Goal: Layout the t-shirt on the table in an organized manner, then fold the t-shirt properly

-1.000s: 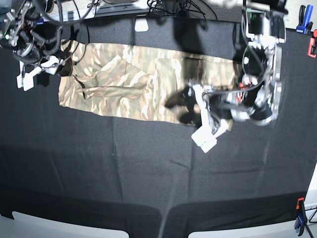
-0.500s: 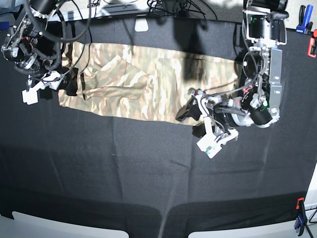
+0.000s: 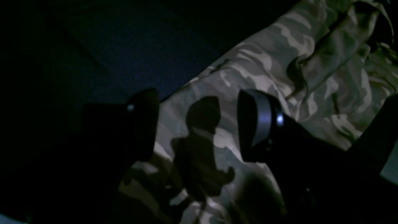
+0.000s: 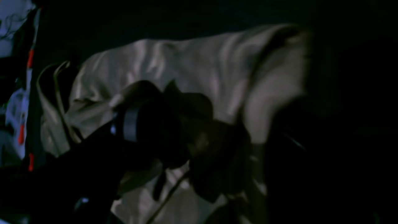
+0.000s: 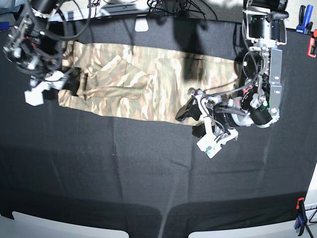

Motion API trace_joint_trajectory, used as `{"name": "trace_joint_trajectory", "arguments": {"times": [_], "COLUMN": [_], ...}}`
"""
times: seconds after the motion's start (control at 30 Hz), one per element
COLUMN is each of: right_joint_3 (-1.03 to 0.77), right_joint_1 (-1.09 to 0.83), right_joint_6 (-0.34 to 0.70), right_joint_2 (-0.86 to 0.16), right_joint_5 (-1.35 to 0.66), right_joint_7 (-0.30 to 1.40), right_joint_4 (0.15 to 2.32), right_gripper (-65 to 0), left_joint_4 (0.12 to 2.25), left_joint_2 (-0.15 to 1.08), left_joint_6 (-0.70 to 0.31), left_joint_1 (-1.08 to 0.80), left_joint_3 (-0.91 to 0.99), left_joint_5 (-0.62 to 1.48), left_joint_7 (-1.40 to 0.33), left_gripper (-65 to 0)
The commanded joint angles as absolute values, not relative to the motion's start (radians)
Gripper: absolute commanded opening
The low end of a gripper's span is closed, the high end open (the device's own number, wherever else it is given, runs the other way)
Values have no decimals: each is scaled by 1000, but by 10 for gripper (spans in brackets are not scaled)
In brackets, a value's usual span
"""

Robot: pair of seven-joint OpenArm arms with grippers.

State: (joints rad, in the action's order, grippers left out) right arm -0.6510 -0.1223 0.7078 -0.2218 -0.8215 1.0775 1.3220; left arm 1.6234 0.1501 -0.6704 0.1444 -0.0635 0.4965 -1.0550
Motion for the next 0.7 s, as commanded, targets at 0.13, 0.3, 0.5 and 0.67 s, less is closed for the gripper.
{"name": "trace_joint_trajectory", "arguments": {"times": [0.13,0.3,0.5,0.67], "right_joint_3": [-551,-489,-486,-488], "right_joint_1": [-128,-128,-127,-111], "right_joint_6": [698,698,698,698], "right_joint_2": [-224,-224,-231,-256], "right_joint_5": [-797,-797,-796,-797], "right_joint_7": [1127,1127,1128,1128], "right_joint_4": [1322,1322,1322,1323], "right_gripper": [-220,-220,-404,-650], "left_joint_4": [1643,1643,1643,1643], "left_joint_2": [153,153,153,153], "left_joint_6": [-673,-673,-673,-673], "left_joint_1": [166,166,166,166], "left_joint_3": [-61,-61,-61,-61], "left_joint_5": [516,516,516,516], "left_joint_7": [-1038,-1039,-1039,-1039], "left_gripper": [-279,-279,-279,-279]}}
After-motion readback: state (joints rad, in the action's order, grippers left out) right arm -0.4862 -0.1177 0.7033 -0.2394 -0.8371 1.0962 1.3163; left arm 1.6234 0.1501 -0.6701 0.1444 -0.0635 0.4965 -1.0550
